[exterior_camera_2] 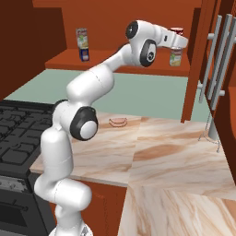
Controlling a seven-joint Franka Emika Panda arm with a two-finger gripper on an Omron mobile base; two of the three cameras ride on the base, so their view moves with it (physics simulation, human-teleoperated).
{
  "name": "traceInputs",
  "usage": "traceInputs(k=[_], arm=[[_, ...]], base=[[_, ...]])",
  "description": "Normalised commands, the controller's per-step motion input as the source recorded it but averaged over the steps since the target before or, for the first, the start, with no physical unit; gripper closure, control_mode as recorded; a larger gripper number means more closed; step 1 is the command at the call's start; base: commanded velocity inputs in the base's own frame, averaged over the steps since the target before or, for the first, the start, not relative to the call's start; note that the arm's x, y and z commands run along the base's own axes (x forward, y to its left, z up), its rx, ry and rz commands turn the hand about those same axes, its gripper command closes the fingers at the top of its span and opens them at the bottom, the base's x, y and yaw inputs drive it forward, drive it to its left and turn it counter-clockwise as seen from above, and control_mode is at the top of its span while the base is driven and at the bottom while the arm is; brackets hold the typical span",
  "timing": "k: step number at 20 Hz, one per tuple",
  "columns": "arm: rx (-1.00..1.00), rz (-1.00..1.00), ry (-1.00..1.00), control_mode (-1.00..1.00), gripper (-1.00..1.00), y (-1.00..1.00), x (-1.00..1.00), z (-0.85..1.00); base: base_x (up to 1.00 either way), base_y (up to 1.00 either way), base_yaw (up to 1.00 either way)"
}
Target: Stack two cans on top of the other two cans in the cabinet.
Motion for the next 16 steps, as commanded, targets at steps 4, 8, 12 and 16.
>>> traceInputs(k=[4,8,12,16], arm=[[-0.04,0.00,0.00,-1.00,1.00,-0.09,0.09,-0.08],[0.00,0.00,0.00,-1.00,1.00,-0.01,0.12,-0.08],[0.00,0.00,0.00,-1.00,1.00,0.00,0.06,-0.06],[0.00,0.00,0.00,-1.00,1.00,0.00,0.03,-0.08]], base=[[0.00,0.00,0.00],[0.00,0.00,0.00],[0.00,0.00,0.00],[0.00,0.00,0.00]])
